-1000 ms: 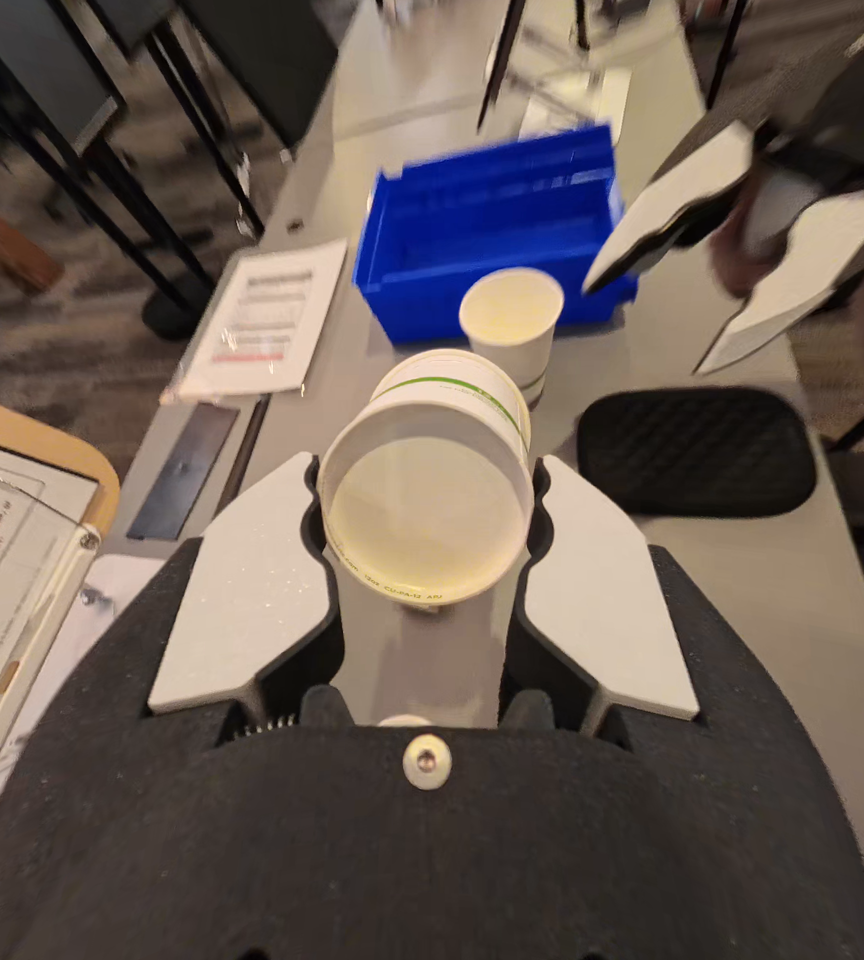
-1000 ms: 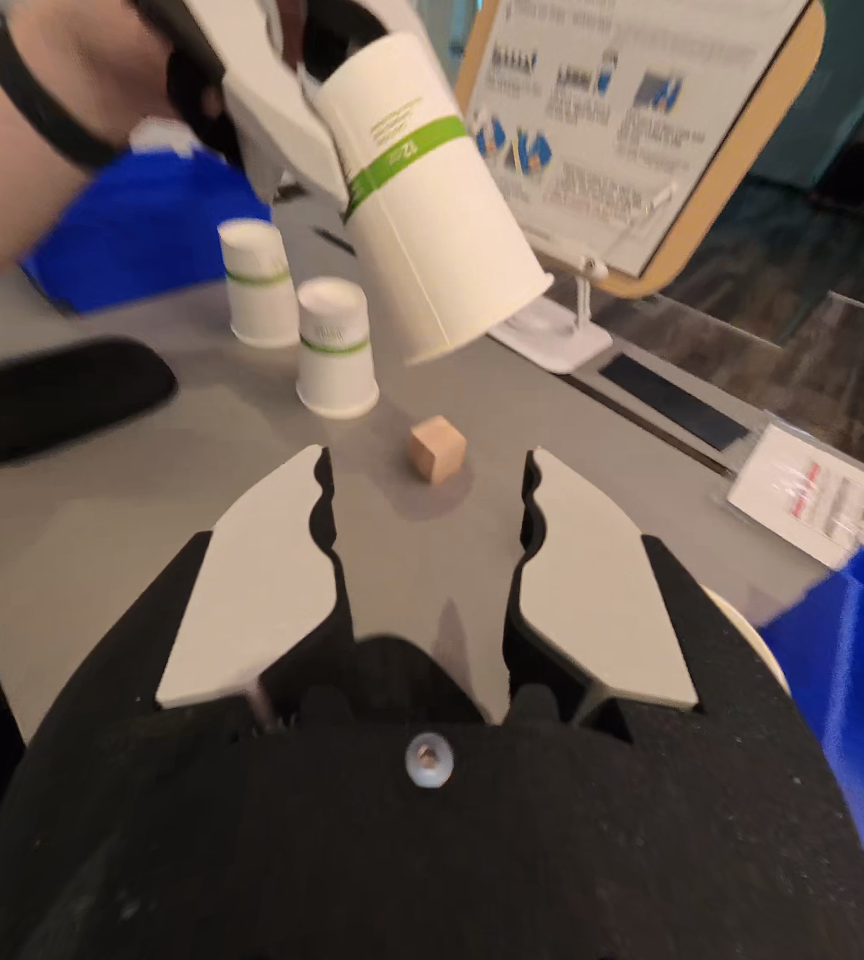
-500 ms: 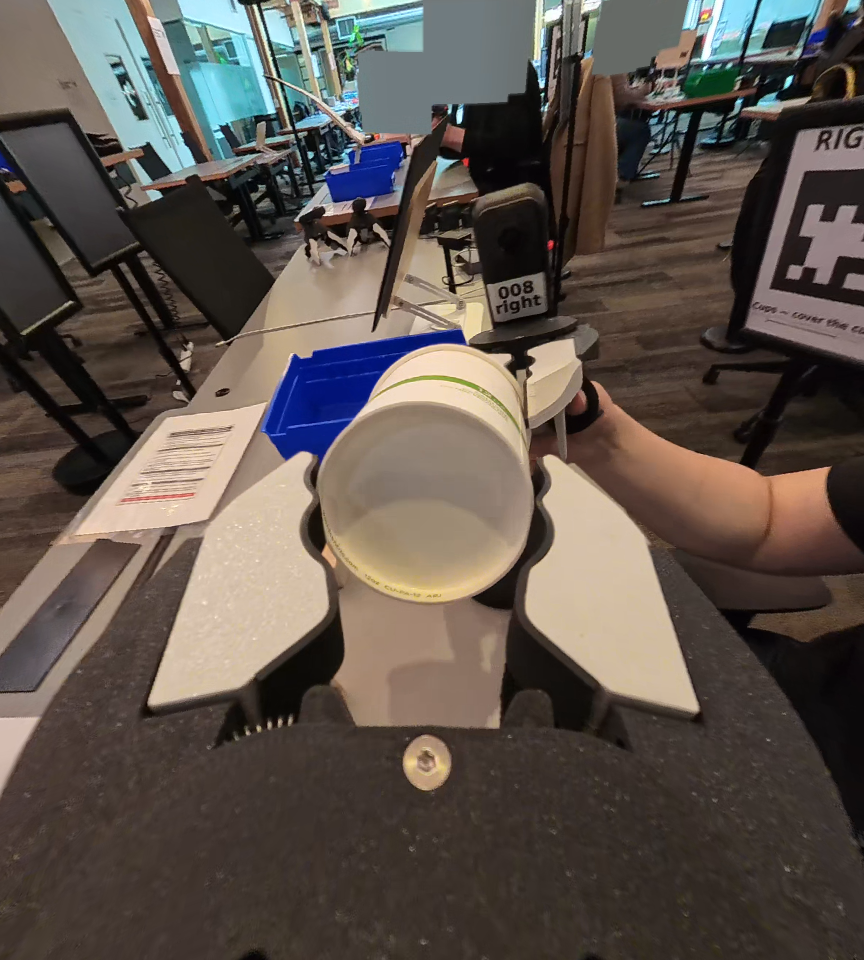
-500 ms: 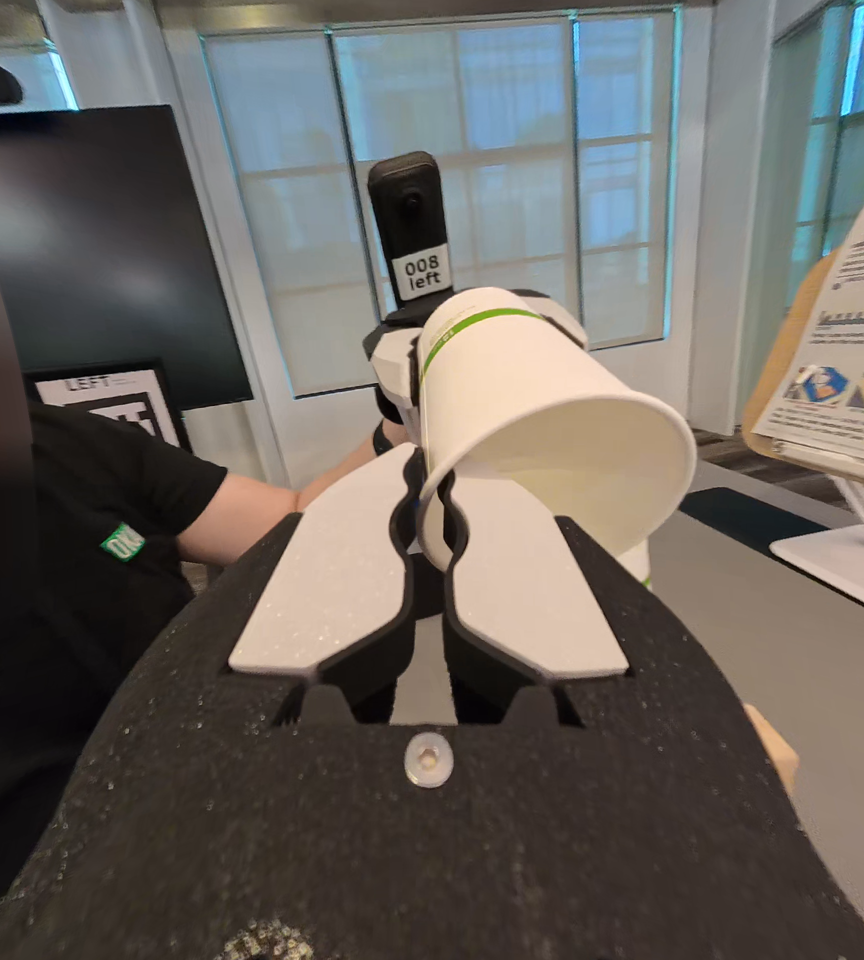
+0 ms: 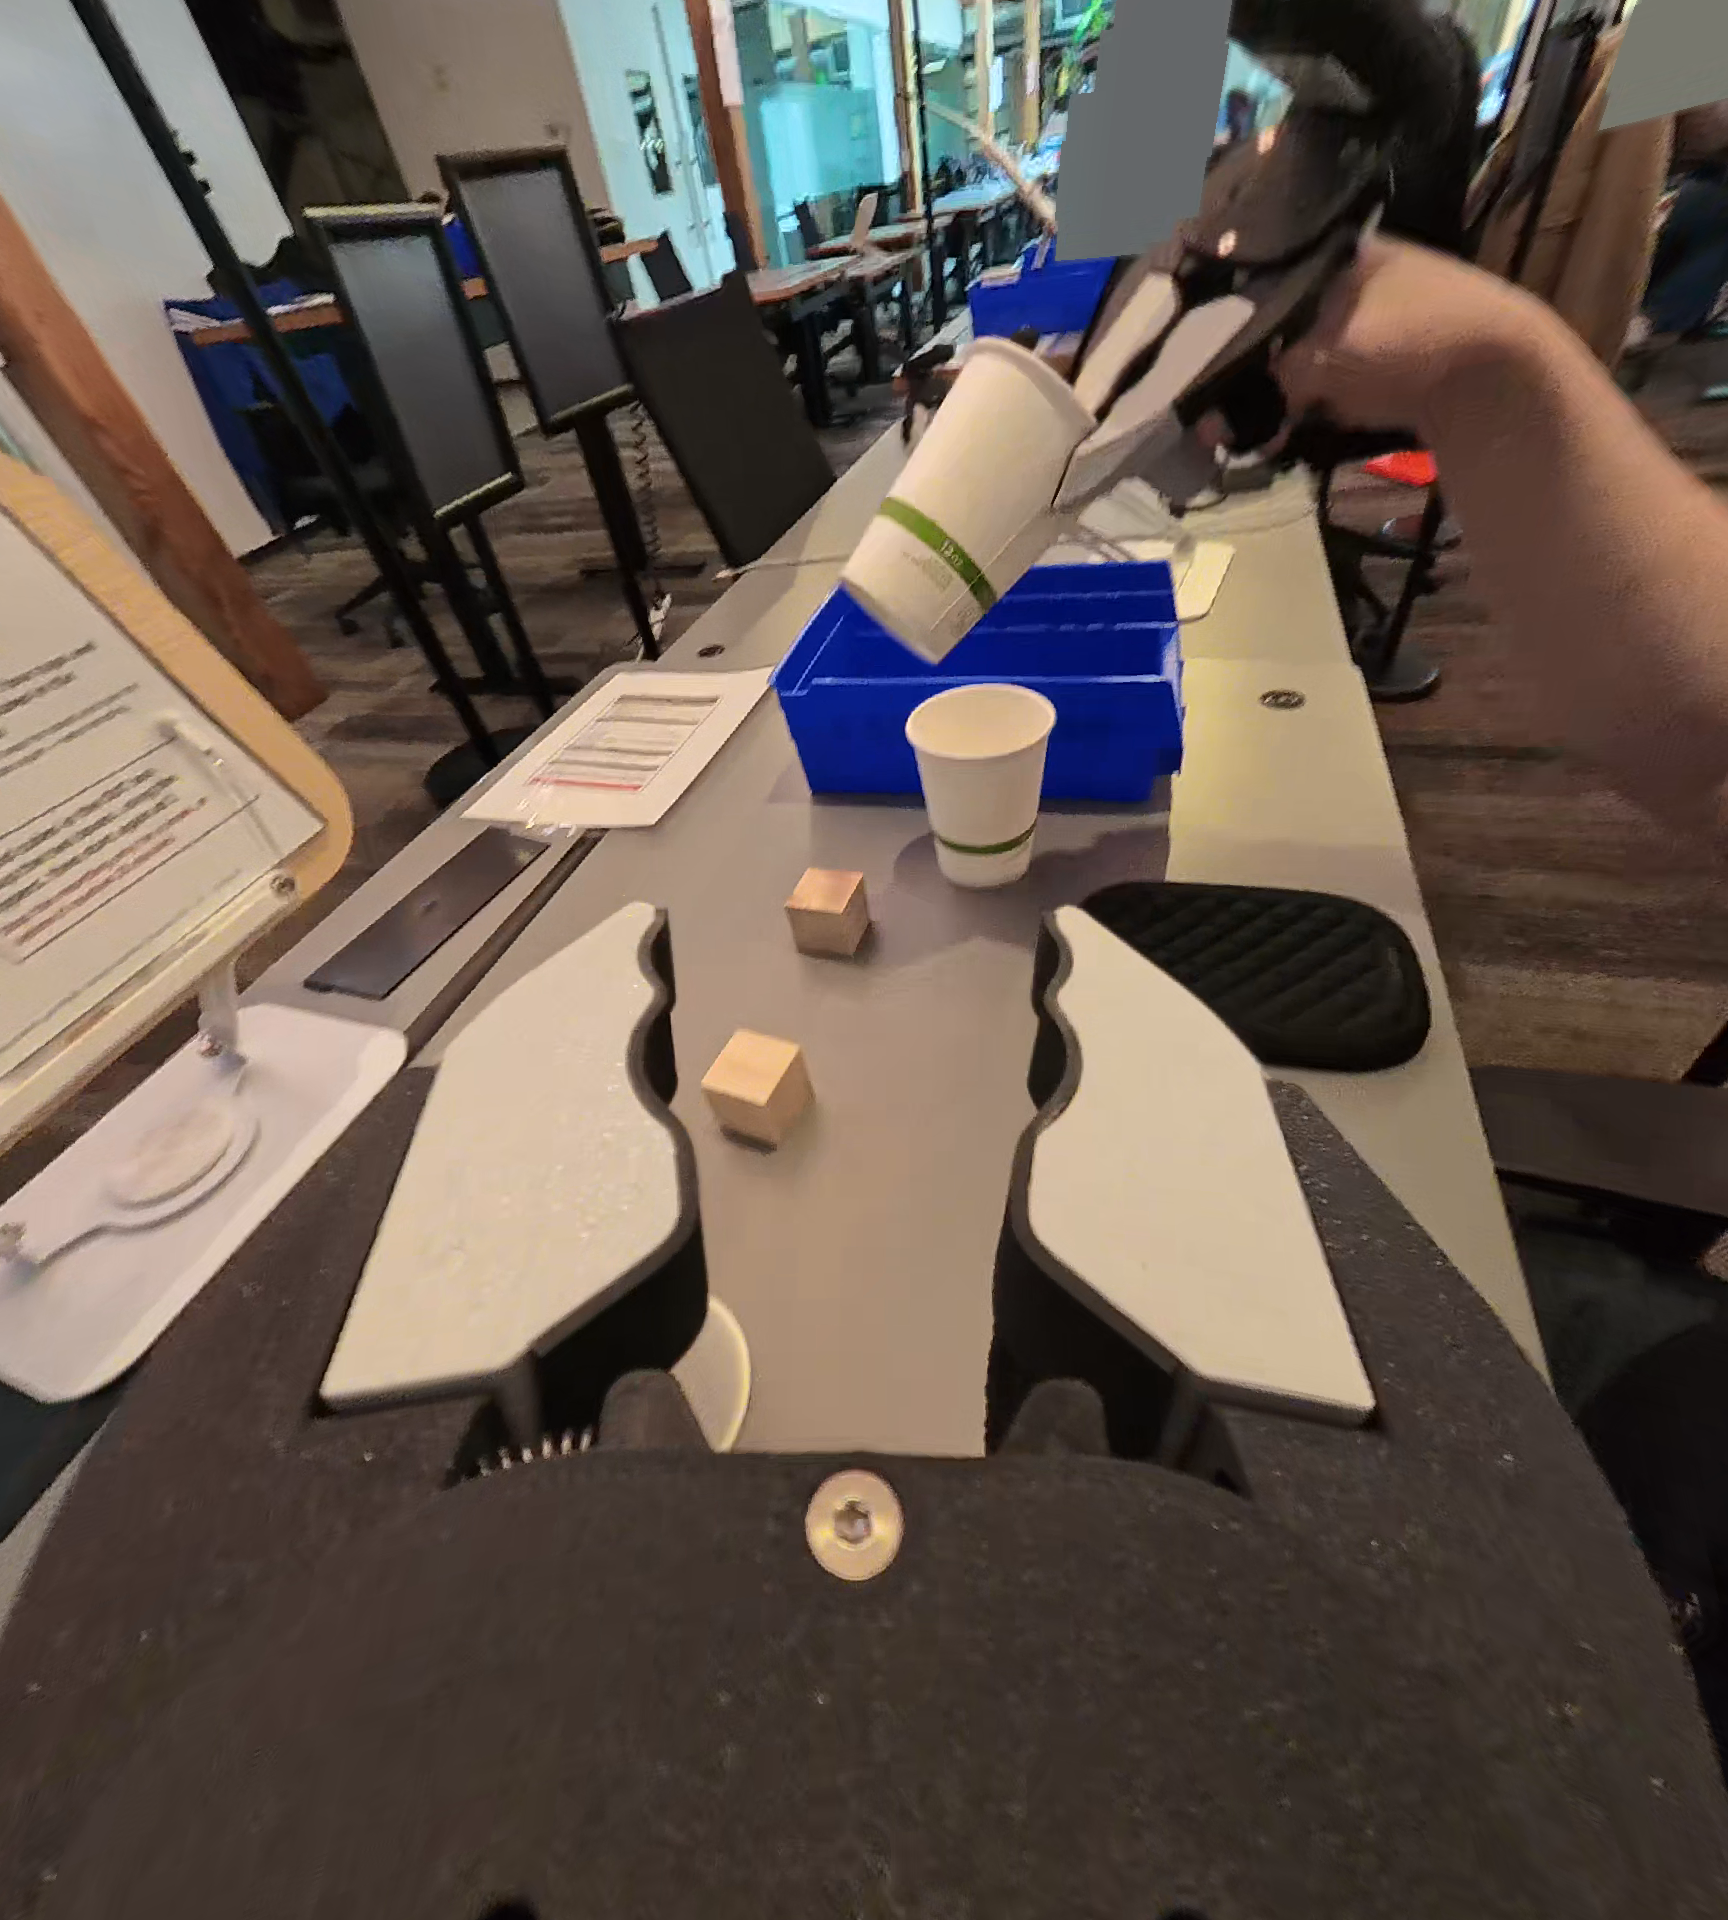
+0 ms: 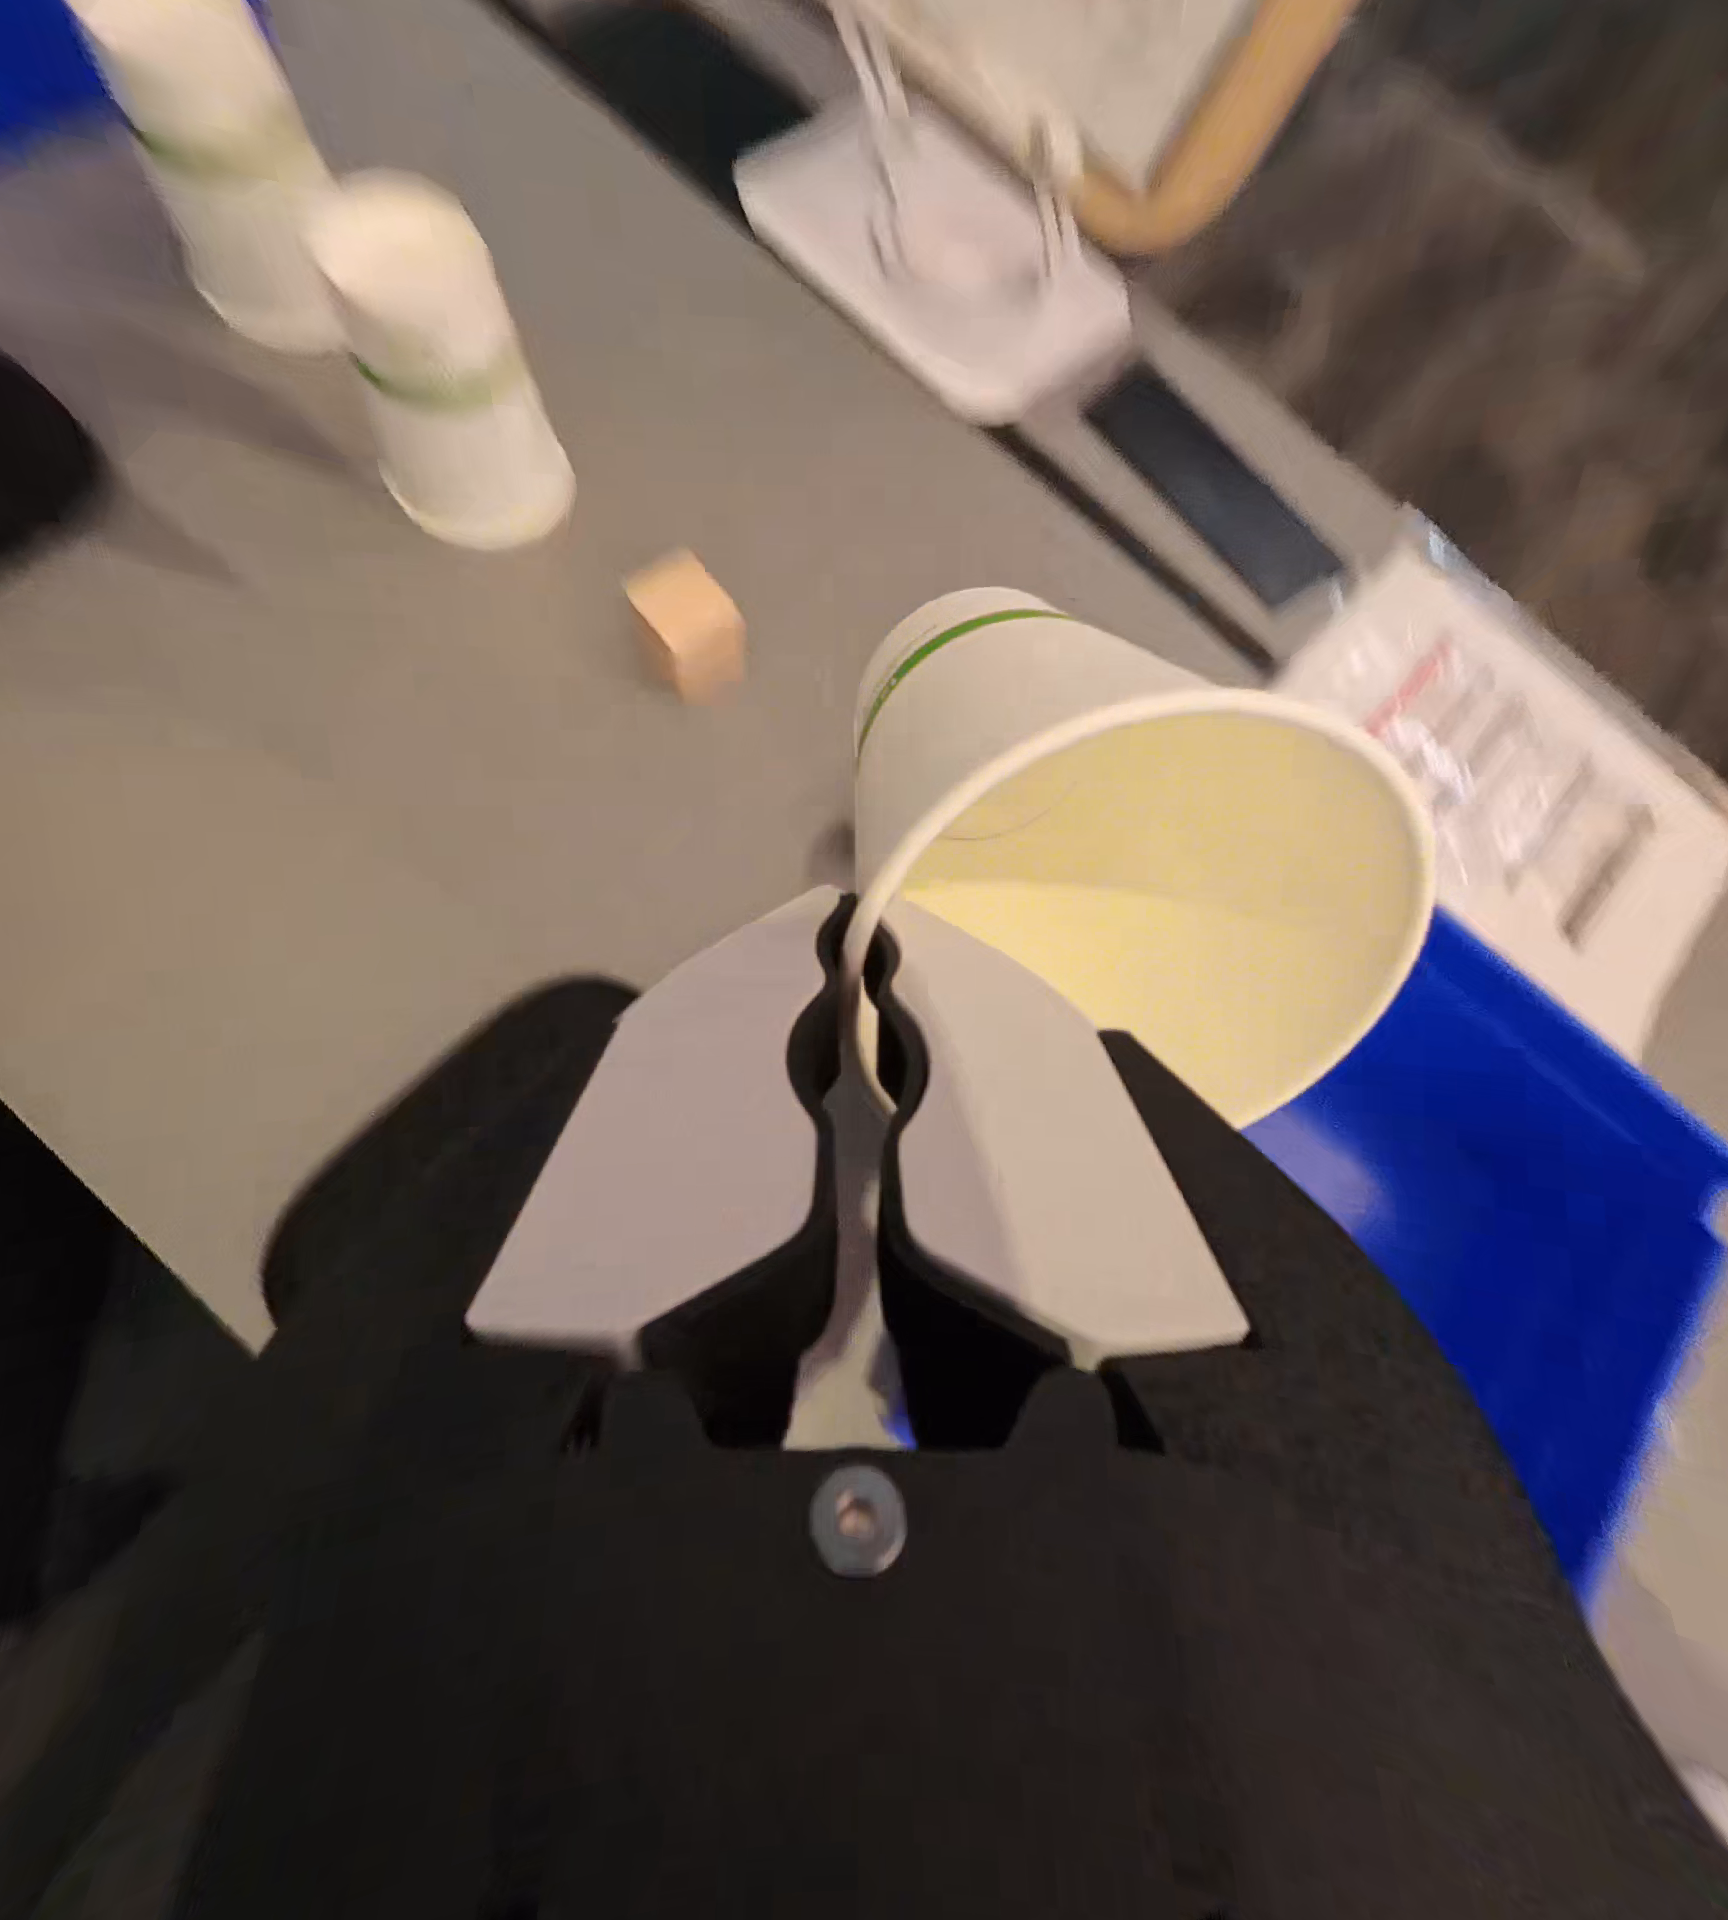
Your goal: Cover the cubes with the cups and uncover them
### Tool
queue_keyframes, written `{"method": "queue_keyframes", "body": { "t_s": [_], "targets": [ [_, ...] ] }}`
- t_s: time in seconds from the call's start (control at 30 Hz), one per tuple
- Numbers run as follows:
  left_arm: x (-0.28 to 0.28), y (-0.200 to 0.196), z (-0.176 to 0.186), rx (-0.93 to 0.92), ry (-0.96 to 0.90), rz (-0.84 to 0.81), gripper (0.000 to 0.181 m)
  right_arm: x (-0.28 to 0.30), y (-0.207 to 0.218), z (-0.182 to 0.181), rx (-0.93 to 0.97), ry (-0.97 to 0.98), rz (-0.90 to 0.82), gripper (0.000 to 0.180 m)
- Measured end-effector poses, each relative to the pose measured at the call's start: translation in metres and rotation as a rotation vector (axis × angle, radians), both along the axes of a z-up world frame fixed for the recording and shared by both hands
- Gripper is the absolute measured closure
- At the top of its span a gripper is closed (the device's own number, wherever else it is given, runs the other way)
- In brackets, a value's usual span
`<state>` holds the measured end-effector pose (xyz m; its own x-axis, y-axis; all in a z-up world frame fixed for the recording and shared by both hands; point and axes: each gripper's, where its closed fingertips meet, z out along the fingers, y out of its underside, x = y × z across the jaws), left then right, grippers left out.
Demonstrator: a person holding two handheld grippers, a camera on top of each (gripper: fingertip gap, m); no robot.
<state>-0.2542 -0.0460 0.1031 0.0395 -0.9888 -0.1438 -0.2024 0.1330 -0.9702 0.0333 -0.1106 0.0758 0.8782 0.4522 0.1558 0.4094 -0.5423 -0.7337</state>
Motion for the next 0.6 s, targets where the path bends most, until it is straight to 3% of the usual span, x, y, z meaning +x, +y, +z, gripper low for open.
{"method": "queue_keyframes", "body": {
  "t_s": [0.23,0.6],
  "targets": [
    [-0.011,-0.005,-0.019,0.035,0.065,0.048,0.111,0.038,-0.001,-0.047,-0.419,-0.219,-0.059,0.179],
    [-0.021,-0.02,-0.031,0.039,0.099,0.045,0.112,0.034,0.004,-0.118,-0.683,-0.262,-0.008,0.179]
  ]
}}
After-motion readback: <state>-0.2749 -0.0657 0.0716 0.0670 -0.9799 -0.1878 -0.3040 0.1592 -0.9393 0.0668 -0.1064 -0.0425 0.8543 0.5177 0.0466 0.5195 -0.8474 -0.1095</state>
